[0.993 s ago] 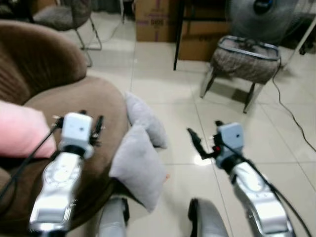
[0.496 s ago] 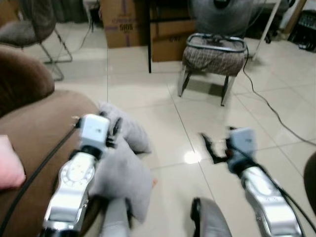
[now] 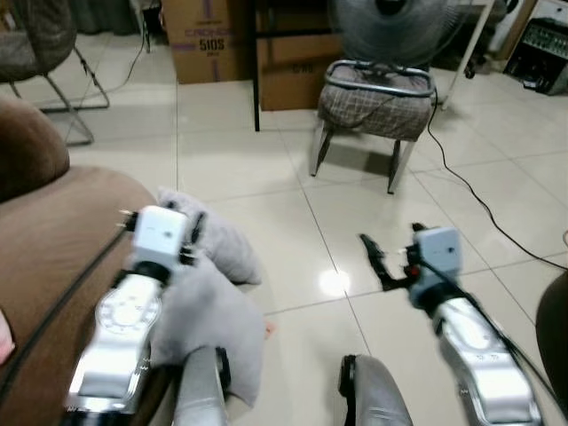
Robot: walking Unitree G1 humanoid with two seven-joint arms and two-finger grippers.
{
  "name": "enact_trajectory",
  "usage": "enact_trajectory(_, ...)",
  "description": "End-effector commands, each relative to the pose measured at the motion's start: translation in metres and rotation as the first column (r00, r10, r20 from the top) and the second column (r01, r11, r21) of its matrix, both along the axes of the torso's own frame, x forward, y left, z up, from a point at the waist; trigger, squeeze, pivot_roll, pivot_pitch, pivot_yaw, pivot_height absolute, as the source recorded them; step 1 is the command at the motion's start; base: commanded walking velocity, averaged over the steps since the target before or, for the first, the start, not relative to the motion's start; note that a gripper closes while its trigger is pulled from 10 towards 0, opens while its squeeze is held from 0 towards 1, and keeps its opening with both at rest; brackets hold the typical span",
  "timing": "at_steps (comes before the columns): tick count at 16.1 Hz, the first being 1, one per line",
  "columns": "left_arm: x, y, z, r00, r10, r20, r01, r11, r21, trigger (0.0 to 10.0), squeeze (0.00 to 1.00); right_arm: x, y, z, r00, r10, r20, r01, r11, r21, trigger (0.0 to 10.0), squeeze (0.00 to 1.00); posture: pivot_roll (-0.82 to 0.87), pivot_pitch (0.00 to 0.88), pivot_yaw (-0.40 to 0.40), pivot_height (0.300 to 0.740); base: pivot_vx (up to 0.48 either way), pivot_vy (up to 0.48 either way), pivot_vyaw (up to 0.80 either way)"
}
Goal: Move the pillow to the sofa from floor
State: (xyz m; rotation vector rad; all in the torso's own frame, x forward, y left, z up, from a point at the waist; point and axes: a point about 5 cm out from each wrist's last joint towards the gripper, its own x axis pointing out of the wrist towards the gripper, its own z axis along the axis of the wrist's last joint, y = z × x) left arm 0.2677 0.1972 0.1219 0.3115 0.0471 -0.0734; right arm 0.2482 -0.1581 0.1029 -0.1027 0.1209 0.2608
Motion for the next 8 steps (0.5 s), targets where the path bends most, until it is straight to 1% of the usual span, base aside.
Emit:
enact_trajectory(1, 0.000, 0.002, -0.005, 0.999, 0.019, -0.029, -0.019, 1.000, 0.006, 10.0, 0.20, 0.000, 0.002, 0.004, 1.000, 0.012, 0.016, -0.012, 1.000, 0.003, 10.0, 0.00, 0.03, 0.000, 0.003, 0.561, 0.000, 0.000, 0.00)
enact_trajectory(3, 0.001, 0.005, -0.012, 0.996, 0.038, -0.077, -0.037, 0.999, 0.014, 10.0, 0.20, 0.000, 0.003, 0.007, 1.000, 0.014, 0.018, -0.014, 1.000, 0.005, 10.0, 0.00, 0.03, 0.000, 0.004, 0.561, 0.000, 0.000, 0.00)
enact_trajectory(4, 0.001, 0.005, -0.015, 0.994, 0.032, -0.104, -0.030, 0.999, 0.019, 10.0, 0.19, 0.001, 0.003, 0.008, 1.000, 0.011, 0.018, -0.012, 1.000, 0.011, 10.0, 0.00, 0.03, 0.000, 0.001, 0.551, 0.000, 0.000, 0.00)
enact_trajectory(6, 0.006, 0.005, -0.022, 0.988, 0.027, -0.150, -0.027, 1.000, 0.000, 10.0, 0.19, 0.001, 0.004, 0.009, 1.000, 0.016, 0.021, -0.017, 1.000, 0.021, 10.0, 0.00, 0.03, 0.000, -0.001, 0.531, 0.000, 0.000, 0.00)
enact_trajectory(7, 0.014, 0.006, -0.029, 0.980, 0.015, -0.198, -0.021, 0.999, -0.026, 10.0, 0.00, 0.001, 0.005, 0.010, 1.000, 0.019, 0.019, -0.019, 1.000, 0.019, 10.0, 0.00, 0.03, 0.000, -0.007, 0.516, 0.000, 0.000, 0.00)
enact_trajectory(8, 0.018, 0.008, -0.032, 0.977, 0.019, -0.211, -0.023, 1.000, -0.016, 10.0, 0.00, 0.002, 0.005, 0.010, 1.000, 0.018, 0.020, -0.019, 1.000, 0.017, 10.0, 0.00, 0.03, 0.000, -0.006, 0.511, 0.000, 0.000, 0.00)
